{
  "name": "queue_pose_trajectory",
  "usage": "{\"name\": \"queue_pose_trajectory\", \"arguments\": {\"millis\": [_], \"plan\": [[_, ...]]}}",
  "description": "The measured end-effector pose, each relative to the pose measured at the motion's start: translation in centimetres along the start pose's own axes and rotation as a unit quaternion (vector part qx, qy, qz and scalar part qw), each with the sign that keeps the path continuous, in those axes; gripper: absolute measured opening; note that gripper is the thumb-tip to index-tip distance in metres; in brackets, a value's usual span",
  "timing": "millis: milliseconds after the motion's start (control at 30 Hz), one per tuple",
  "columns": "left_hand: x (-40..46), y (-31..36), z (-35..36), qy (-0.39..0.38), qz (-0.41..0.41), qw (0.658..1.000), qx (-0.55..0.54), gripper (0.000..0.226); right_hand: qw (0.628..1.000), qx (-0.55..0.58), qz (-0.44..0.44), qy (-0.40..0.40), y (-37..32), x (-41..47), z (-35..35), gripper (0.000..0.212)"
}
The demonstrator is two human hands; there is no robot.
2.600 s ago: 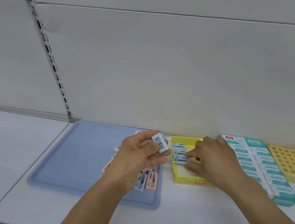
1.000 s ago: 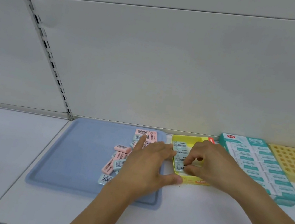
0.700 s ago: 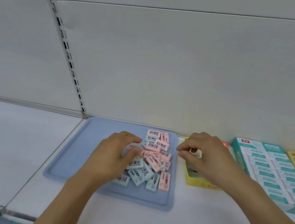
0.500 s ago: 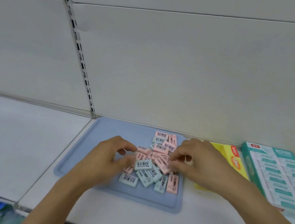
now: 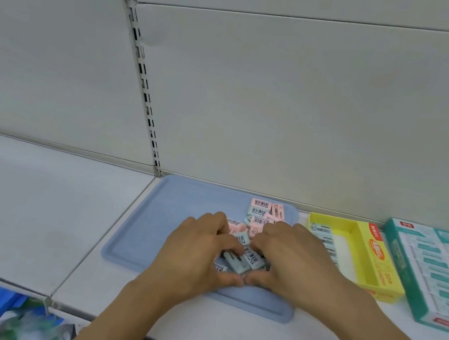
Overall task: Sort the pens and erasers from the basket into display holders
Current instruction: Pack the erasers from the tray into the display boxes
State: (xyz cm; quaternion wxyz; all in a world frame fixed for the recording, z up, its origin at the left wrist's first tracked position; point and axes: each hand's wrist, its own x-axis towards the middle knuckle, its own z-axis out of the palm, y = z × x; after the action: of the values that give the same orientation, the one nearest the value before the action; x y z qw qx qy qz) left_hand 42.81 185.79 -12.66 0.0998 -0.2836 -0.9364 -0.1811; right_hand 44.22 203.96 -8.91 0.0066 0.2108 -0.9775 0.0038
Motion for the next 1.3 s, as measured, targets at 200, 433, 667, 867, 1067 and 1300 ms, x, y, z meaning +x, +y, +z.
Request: {"name": "queue_pose_trajectory", "arguments": {"millis": [200,433,667,867,1067,1300], "plan": [[0.1,-0.3,0.1,0.047,-0.030,0.996,-0.073,0.036,0.999,-0.036,-0.002,0.032,0.0,0.2,0.5,0.025],[1.7,2.0,-2.3,0.126,-0.327,0.678,-0.646,0.017,0.984,0.121,0.085,0.098,1.1,-0.4,1.4,0.017],[1.7,4.1,-2.4,-0.062,-0.277,0.777,-0.562,0.023,0.788,0.601,0.122,0.058,2.4,-2.1,-0.6,0.012],[3.7,6.4,-2.4,-0.054,-0.243,0.815,-0.523,0.028,0.819,0.549,0.107,0.127,4.2,-3.4,-1.1,0.012],[6.5,8.6,-1.2,-0.099,-0.157,0.885,-0.428,0.032,0.826,0.532,0.133,0.131,7.0,-4.7,-2.4,0.013],[6.6,8.1,1.0,-0.134,-0.080,0.973,-0.172,0.042,0.848,0.431,0.270,0.151,9.8,-6.5,-1.2,0.011]]}}
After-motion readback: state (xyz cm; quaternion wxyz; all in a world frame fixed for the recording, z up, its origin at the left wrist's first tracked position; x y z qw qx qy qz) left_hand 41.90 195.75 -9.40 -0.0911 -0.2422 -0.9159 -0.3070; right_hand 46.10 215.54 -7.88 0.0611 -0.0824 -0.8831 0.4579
